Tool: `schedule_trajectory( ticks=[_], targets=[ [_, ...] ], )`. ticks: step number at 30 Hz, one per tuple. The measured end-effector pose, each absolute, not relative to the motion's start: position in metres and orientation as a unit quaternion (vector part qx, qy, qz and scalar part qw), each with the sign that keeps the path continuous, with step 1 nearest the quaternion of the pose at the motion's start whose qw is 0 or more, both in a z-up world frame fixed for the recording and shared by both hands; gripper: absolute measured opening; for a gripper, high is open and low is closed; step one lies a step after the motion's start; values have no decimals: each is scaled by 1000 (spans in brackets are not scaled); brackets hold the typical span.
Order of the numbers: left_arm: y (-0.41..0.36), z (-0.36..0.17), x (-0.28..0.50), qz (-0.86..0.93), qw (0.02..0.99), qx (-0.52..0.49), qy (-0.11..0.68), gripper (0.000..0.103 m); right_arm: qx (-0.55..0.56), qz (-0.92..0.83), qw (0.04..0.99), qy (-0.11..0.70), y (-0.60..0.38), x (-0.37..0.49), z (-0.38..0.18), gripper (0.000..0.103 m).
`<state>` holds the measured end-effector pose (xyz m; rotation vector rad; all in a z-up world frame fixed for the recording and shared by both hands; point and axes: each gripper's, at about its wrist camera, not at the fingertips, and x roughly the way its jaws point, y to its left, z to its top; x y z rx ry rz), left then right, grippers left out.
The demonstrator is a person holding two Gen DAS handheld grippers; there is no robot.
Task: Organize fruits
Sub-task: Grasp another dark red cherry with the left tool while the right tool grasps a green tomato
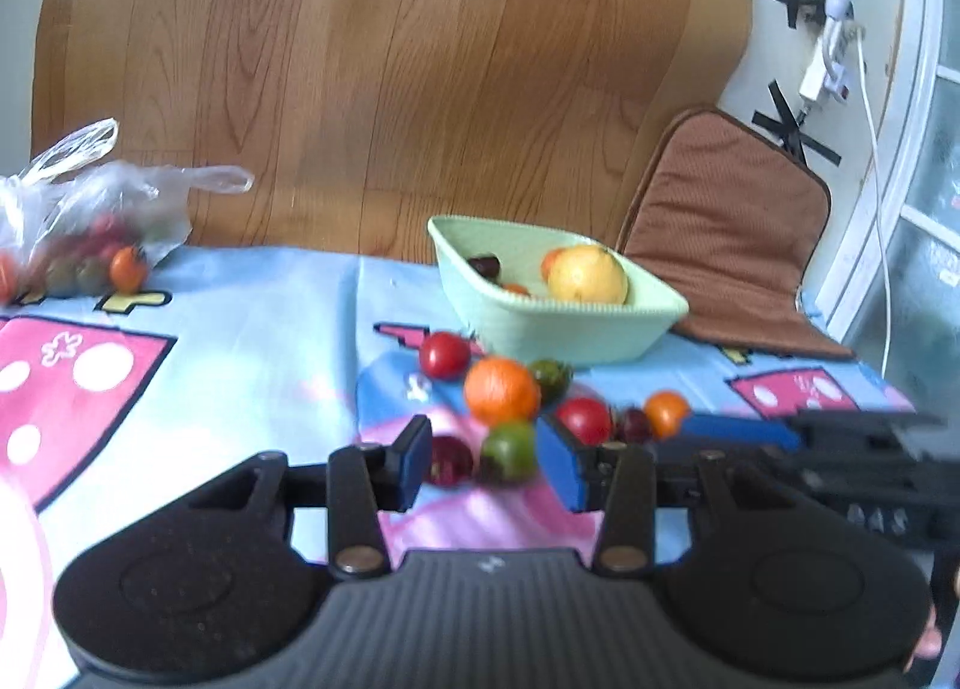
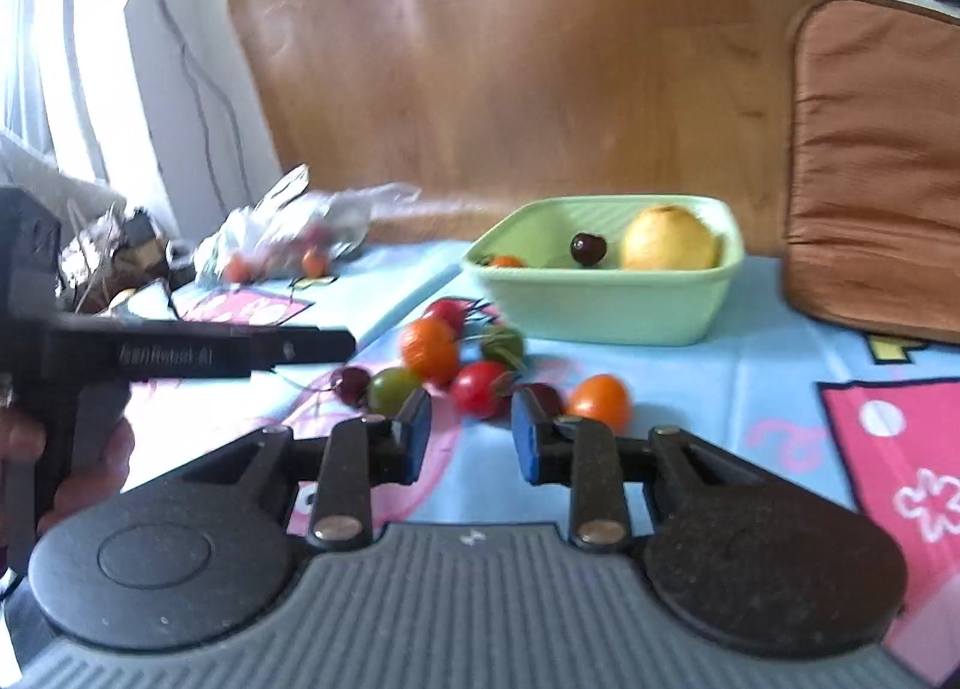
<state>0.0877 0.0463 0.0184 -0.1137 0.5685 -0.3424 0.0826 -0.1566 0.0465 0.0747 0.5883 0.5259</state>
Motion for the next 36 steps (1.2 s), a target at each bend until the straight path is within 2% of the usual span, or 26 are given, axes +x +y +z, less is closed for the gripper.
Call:
schedule_trajectory(
  ticks=[4,13,16,19,23,25,33,35,36],
  targets=[
    [48,10,82,-151,949,-15,276,45,29,269,916,297,-140,91,46,32],
    [75,4,119,-201,922,-84,320,45,-24,293,905,306,-110,107,29,33],
    [74,-1,127,-206,919,-91,324,41,-36,285,904,316,-102,114,24,35],
    [81,-4,130,-220,910,-124,329,29,-28,286,899,331,-100,123,22,37],
    [83,-5,128,-209,911,-136,327,29,-27,290,897,332,-99,123,22,38],
    [81,-4,125,-206,911,-144,327,29,-33,288,899,329,-99,120,22,30],
    [52,-7,77,-241,902,-136,332,29,-21,264,907,328,-130,72,27,24],
    [39,-6,59,-254,902,-120,328,29,-12,261,909,324,-144,48,29,21],
    [33,-6,50,-262,901,-112,327,29,-12,258,911,322,-148,37,30,16]
  ],
)
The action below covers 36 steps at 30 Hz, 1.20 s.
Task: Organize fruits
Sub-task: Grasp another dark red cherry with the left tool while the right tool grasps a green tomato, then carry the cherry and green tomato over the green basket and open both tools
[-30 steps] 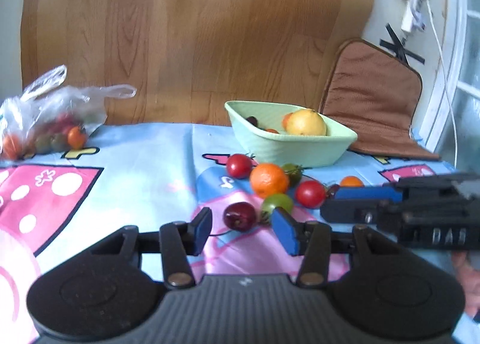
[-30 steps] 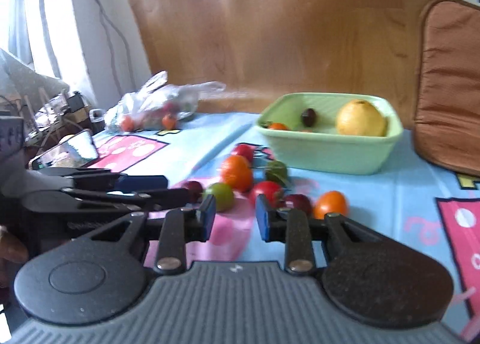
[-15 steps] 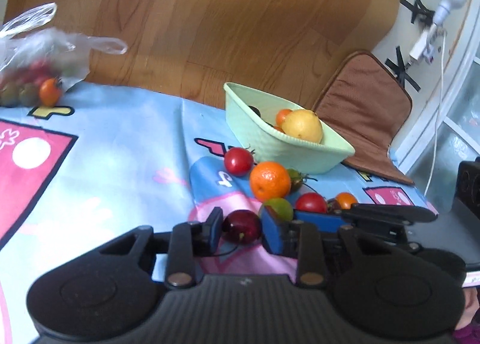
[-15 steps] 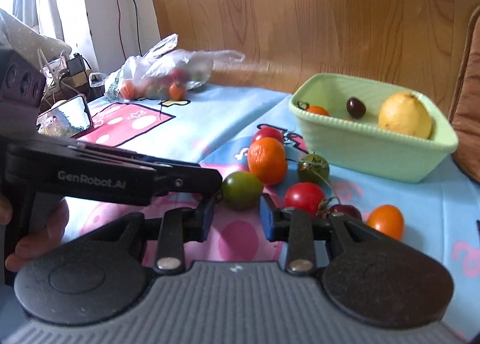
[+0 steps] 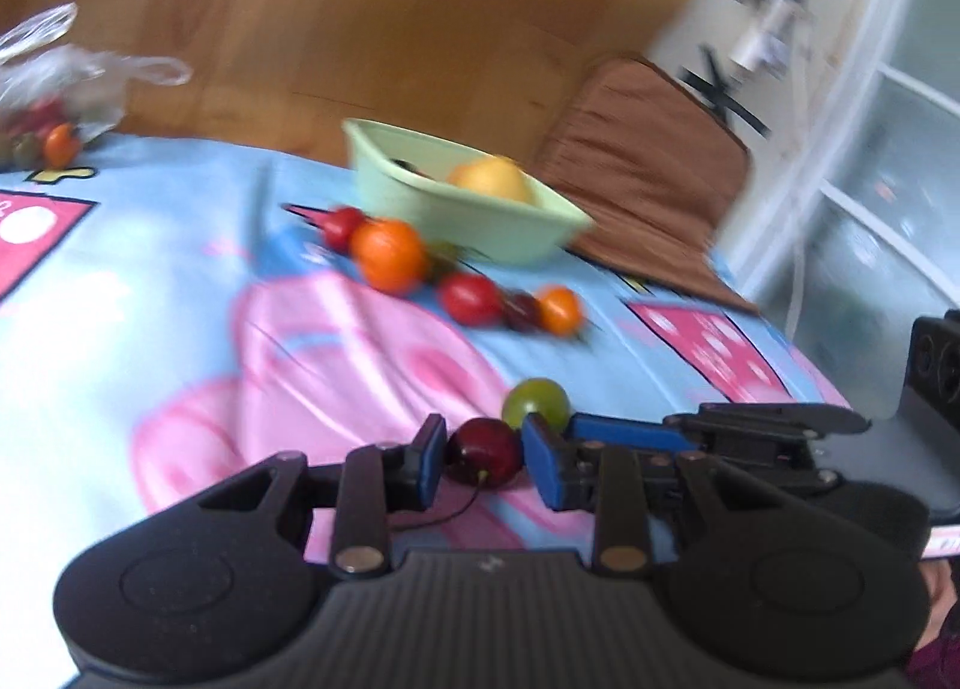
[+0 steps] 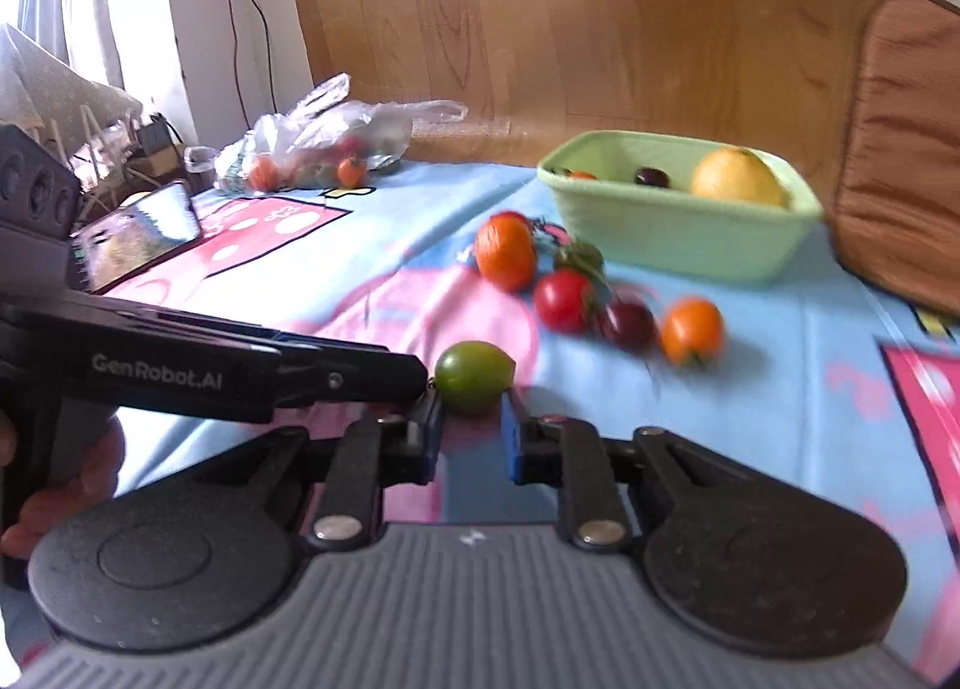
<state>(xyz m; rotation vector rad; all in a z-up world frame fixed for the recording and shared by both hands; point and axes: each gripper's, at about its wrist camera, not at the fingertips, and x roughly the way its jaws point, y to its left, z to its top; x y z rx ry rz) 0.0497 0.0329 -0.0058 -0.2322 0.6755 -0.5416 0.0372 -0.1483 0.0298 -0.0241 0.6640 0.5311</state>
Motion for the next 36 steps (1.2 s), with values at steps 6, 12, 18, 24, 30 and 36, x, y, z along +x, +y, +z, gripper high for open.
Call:
schedule_trajectory(
  ticks=[6,12,18,24,30,36],
  targets=[
    [10,-2,15,-268,911,-61,307,29,-17,232,923,308,-173,-28,30,19],
    [19,-2,18,-241,918,-81,305,33,5,204,935,288,-180,-5,40,40],
    [14,-4,18,-234,922,-65,303,37,56,209,926,310,-175,22,27,50],
    [7,-4,12,-248,920,-44,301,29,48,209,925,313,-177,5,27,31],
    [2,-6,-14,-287,904,-52,312,29,24,233,923,306,-190,-42,28,31],
    [-1,-4,-23,-299,898,-58,318,29,53,225,926,297,-203,-61,29,31]
  ],
)
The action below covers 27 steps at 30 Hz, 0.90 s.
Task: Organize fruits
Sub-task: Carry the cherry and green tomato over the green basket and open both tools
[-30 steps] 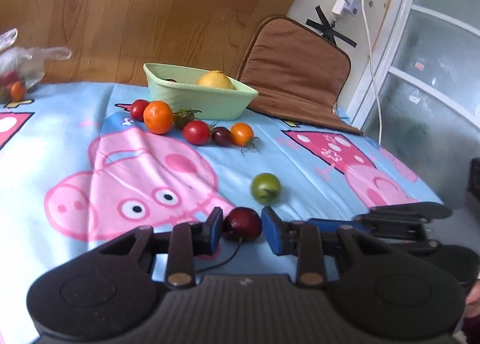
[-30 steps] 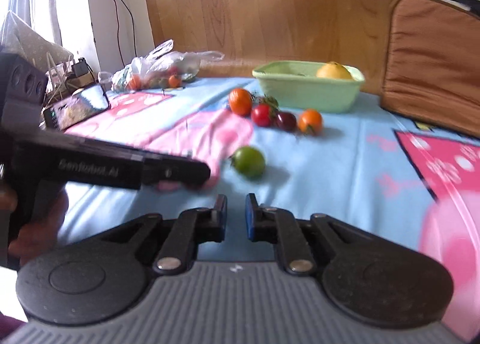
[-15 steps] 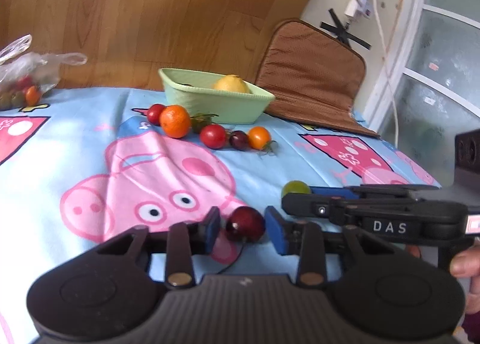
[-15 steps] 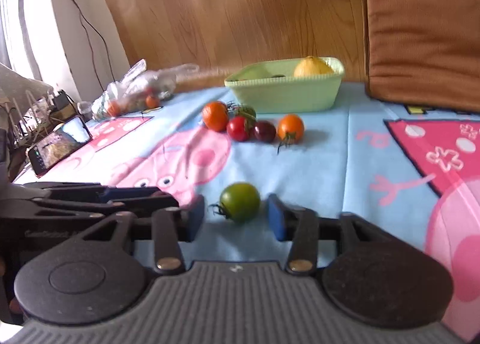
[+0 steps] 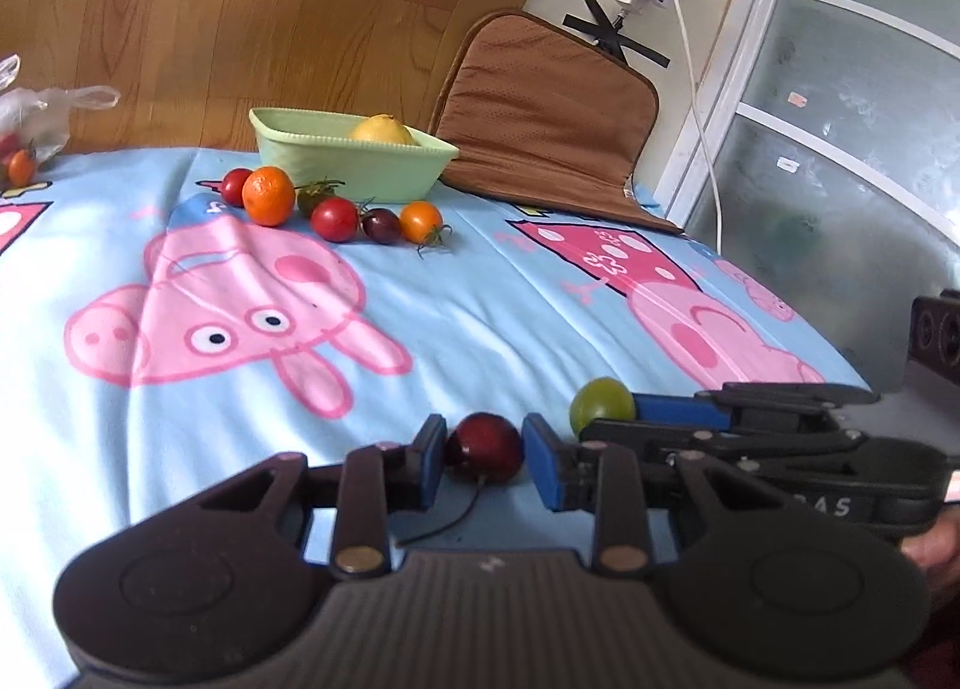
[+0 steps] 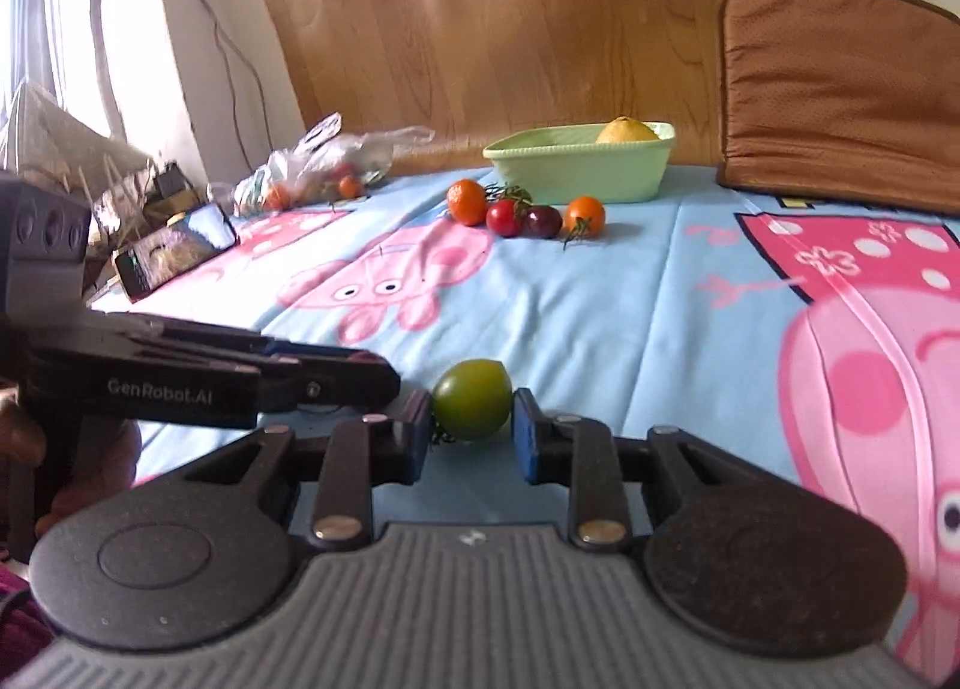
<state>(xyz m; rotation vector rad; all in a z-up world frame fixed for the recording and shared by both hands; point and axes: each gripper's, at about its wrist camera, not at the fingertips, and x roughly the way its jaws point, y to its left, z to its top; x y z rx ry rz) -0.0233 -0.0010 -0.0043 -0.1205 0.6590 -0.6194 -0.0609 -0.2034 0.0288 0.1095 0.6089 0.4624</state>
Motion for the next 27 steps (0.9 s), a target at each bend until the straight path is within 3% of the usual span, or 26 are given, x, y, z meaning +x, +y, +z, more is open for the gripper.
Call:
schedule_trajectory(
  ticks=[7,14,21,27],
  targets=[
    [5,33,18,-297,907,-63,293,29,71,220,934,271,-206,-26,48,31],
    [-7,74,119,-257,931,-43,254,29,78,202,954,208,-208,63,86,31],
    [-23,59,228,-185,939,-52,284,29,85,174,951,240,-194,160,68,31],
    [-29,40,263,-168,933,-47,314,29,64,162,950,259,-183,192,47,33]
  ],
)
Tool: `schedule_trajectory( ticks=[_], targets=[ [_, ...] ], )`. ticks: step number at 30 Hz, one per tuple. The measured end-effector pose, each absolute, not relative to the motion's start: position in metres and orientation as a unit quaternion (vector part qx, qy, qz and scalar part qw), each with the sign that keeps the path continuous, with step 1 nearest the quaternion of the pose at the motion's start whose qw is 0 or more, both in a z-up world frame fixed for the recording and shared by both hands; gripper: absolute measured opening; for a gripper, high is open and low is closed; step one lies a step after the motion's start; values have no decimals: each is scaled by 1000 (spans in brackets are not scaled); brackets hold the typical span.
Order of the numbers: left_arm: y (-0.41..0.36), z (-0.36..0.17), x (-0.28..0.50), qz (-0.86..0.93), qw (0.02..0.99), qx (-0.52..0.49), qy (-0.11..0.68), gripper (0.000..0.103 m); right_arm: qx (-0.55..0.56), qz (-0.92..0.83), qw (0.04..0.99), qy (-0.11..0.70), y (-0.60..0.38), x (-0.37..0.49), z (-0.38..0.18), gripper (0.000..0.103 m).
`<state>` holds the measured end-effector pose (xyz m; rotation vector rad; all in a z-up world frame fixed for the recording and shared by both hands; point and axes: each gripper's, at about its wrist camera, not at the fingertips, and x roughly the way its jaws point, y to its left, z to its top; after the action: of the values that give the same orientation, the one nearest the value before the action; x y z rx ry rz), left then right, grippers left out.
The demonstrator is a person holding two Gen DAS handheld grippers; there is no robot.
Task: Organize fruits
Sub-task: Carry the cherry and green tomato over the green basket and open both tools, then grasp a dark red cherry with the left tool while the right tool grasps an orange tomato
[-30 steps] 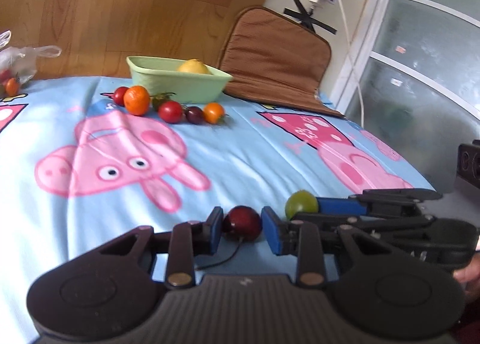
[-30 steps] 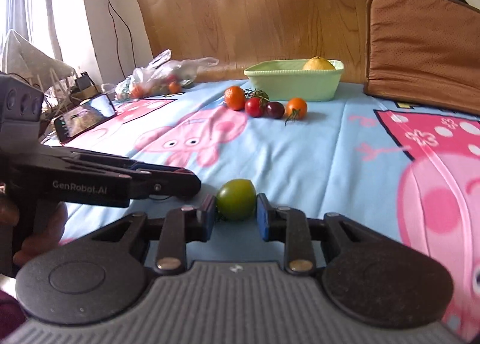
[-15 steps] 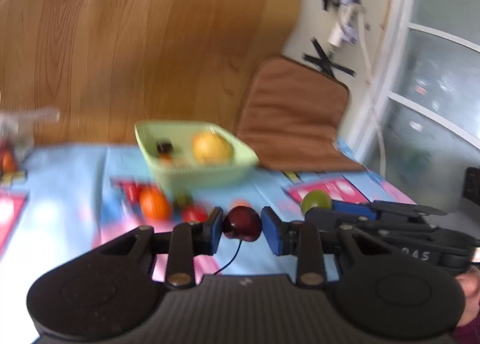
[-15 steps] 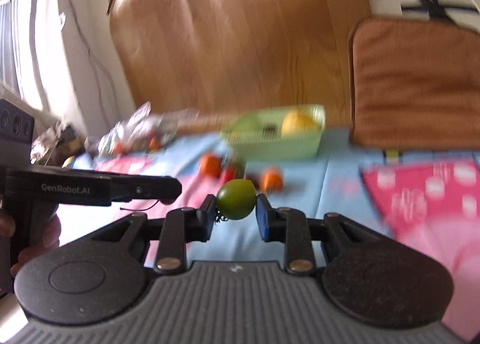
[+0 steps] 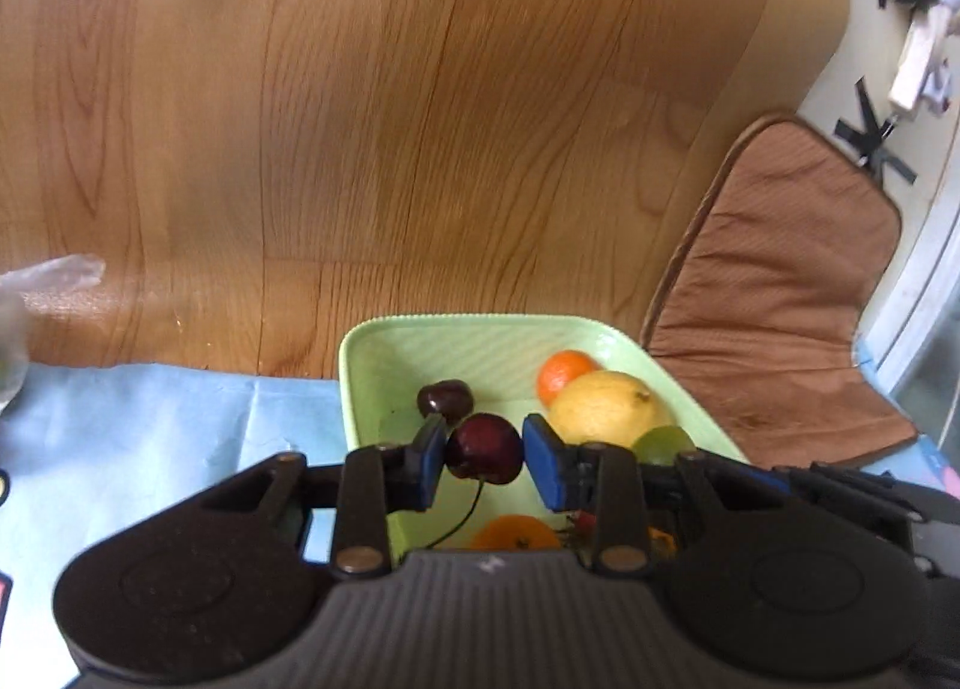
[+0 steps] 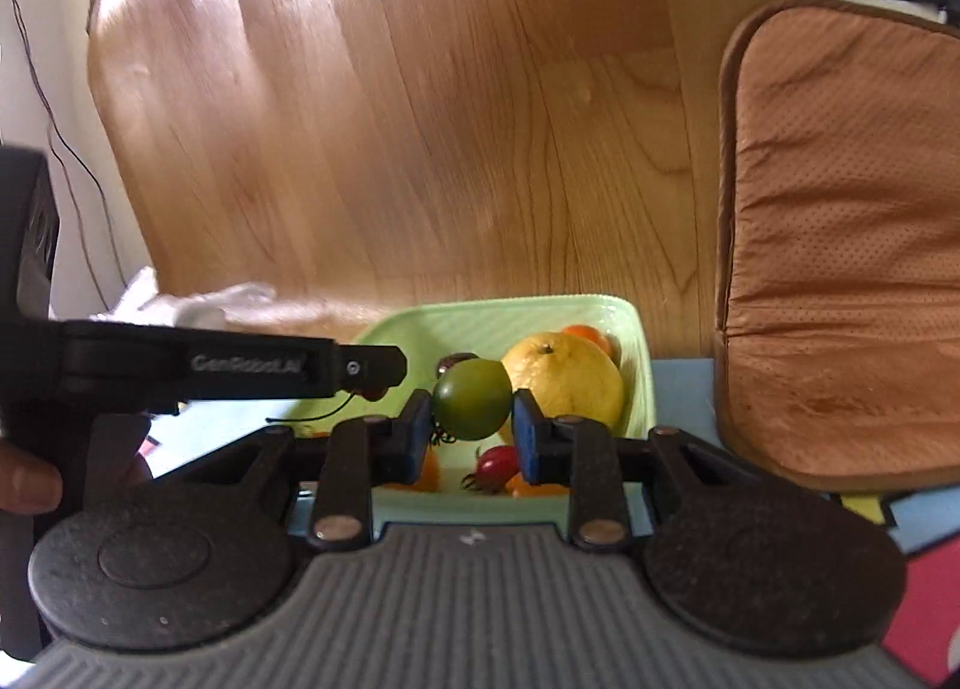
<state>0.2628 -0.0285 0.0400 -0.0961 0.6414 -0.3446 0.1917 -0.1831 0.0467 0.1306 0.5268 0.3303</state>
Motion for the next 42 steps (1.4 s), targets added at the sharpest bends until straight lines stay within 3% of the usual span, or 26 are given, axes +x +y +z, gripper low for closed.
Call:
schedule_trajectory(
  ticks=[3,10,18,24,36,40,42],
  targets=[
    [-30,36,265,-159,934,-43,317,35,66,162,951,255,-184,195,44,33],
    [-2,57,213,-182,941,-85,270,36,76,164,956,229,-199,160,59,33],
    [6,33,130,-222,937,-69,259,36,81,194,936,281,-209,103,42,33],
    [-24,24,111,-258,937,56,230,36,107,200,911,346,-206,124,25,33],
    [-88,-1,112,-261,896,276,230,38,117,151,925,328,-243,102,27,29],
    [-89,-3,116,-261,895,273,239,35,111,161,925,326,-241,103,25,29],
    [-87,-4,115,-258,899,264,236,28,113,163,924,326,-241,103,26,29]
  ],
)
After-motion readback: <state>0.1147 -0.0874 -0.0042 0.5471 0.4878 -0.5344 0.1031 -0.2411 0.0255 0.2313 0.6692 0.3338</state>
